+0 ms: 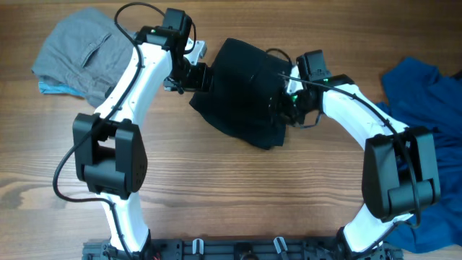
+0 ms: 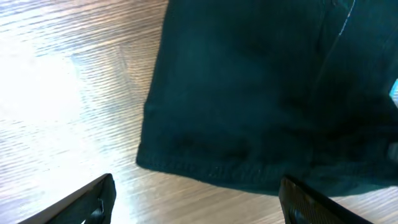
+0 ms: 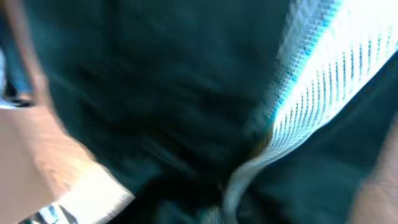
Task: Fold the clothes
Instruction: 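Lower the folded end onto the shorts and release both grippers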
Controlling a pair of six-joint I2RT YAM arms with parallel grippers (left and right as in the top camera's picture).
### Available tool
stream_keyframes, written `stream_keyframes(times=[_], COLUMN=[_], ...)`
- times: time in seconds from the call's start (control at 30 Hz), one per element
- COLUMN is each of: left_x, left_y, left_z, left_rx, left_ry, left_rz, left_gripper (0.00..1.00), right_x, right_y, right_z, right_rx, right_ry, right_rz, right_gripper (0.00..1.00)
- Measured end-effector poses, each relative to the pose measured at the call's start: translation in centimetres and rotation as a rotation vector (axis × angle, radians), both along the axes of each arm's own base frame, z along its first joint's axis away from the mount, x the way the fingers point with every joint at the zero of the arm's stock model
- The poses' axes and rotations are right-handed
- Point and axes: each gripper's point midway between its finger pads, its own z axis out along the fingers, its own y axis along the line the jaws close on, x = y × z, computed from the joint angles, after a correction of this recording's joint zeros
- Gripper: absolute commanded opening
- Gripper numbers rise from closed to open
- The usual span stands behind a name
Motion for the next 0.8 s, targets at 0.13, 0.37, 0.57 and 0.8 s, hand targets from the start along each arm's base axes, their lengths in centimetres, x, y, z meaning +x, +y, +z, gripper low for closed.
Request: stream_keyframes(times=[0.13, 0.37, 0.57, 0.8], left_x=[-0.8, -1.3, -2.2, -5.3], left_y=[0.1, -0.4, -4.1, -11.1], left_z=[-1.0, -1.0, -0.5, -5.4], left_rx=[0.008, -0.012, -0.107, -0.165], left_ry=[0.030, 0.047, 0.052, 0.054], left_rz=[-0.005, -0.018, -0.088, -0.262], left_gripper=[0.96, 0.94, 0.14, 0.13], right_x=[-1.1, -5.3, -6.6, -10.4], right_y=[0.3, -2.3, -4.5, -8.0], right_z=[0.8, 4.8, 4.3, 2.8], right_rx=[0.065, 0.041, -0.104, -0.310], right_ry=[0.026, 0.105, 0.128, 0.284], right_rz=[0.053, 0.060, 0.055, 0.055], right_gripper=[0.04, 0.04, 0.04, 0.06])
